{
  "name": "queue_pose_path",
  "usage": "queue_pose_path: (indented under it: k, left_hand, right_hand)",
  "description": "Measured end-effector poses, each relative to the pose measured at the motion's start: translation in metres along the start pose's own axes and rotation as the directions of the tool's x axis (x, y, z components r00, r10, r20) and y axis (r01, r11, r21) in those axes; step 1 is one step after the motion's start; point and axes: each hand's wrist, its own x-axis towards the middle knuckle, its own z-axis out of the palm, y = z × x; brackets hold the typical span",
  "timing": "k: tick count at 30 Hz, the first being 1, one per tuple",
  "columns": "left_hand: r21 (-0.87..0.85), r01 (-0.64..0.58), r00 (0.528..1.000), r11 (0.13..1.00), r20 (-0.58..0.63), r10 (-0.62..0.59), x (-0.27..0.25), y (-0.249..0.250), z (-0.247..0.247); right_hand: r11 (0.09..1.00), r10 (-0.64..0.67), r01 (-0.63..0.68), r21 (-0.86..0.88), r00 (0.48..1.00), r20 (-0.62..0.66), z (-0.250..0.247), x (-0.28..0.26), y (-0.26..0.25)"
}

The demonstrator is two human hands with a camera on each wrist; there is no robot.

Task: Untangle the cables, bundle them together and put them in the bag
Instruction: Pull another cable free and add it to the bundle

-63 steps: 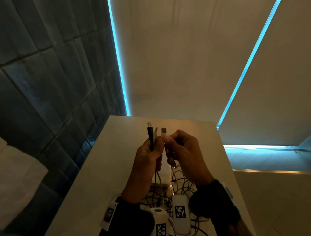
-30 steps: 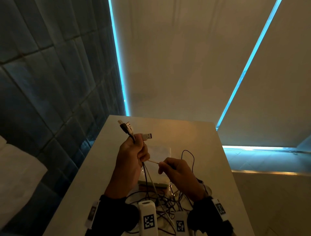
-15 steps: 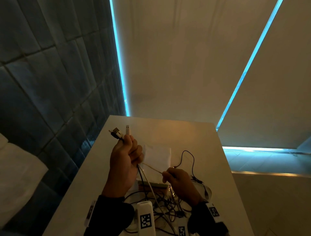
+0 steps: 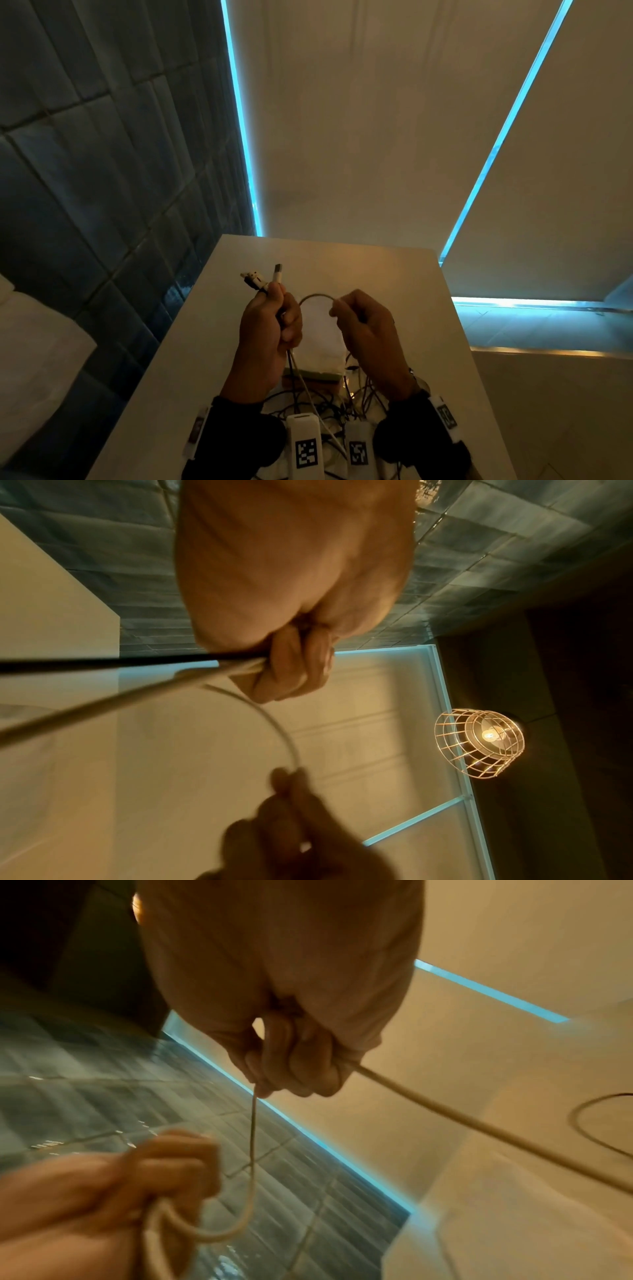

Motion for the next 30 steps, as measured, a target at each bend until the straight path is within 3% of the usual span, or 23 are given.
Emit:
queue_pose_path:
  k: [5, 9, 14, 30]
  left_hand:
    - [0.104, -0.017, 0.998, 0.994, -0.058, 0.023, 0.0, 0.001, 0.002]
    - [-0.09, 0.013, 1.0, 0.996, 0.014, -0.012, -0.001, 0.003, 0.004]
    - [-0.355, 0.027, 0.995, 0.935, 0.095, 0.007, 0.001, 0.003, 0.006]
    - [-0.255, -0.02, 0.994, 0.967, 0.097, 0.046, 0.0, 0.005, 0.001]
  right_hand:
    - [0.994, -0.102, 0.097, 0.053, 0.988, 0.118, 0.004, -0.006, -0.03]
    - [0.996, -0.036, 0.016, 0.09, 0.974, 0.223, 0.008, -0.008, -0.021]
    - [0.993, 0.106, -0.117, 0.019, 0.946, 0.305, 0.011, -0.011, 0.002]
    - [0.971, 0.15, -0.102, -0.218, 0.965, 0.215, 0.012, -0.016, 0.083]
